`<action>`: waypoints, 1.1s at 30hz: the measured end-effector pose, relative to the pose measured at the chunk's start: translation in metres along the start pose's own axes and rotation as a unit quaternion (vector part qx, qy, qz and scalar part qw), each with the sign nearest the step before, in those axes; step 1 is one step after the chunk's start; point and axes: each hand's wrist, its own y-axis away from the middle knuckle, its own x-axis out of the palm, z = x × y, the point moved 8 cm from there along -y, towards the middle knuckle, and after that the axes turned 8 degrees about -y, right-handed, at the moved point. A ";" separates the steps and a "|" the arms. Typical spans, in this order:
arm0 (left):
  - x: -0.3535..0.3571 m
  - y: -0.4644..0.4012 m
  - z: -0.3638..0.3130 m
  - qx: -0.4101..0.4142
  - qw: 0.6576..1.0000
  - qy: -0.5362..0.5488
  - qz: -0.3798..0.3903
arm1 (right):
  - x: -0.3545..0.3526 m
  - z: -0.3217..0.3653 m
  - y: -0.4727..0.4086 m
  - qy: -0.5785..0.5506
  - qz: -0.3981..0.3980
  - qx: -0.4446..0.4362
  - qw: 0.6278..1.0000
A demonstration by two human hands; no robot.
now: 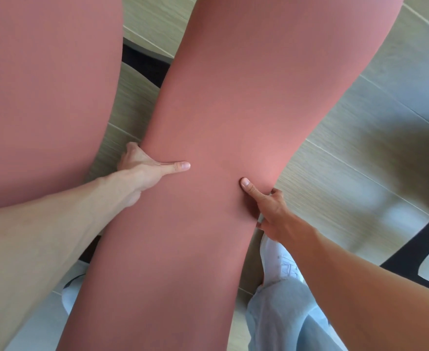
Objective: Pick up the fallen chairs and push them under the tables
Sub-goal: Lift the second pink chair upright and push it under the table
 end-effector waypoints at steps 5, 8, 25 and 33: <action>-0.003 0.003 0.002 -0.008 1.000 0.008 0.028 | 0.000 -0.001 0.003 -0.037 0.034 -0.003 0.999; -0.008 0.011 0.000 -0.004 0.999 0.018 0.032 | 0.003 0.001 0.010 -0.035 0.071 -0.001 0.997; -0.098 0.107 -0.012 -0.011 0.998 0.052 -0.027 | -0.010 0.044 0.152 0.137 -0.032 -0.075 0.987; -0.132 0.202 -0.029 0.029 0.970 -0.162 -0.178 | 0.003 0.066 0.242 0.244 -0.055 -0.045 0.967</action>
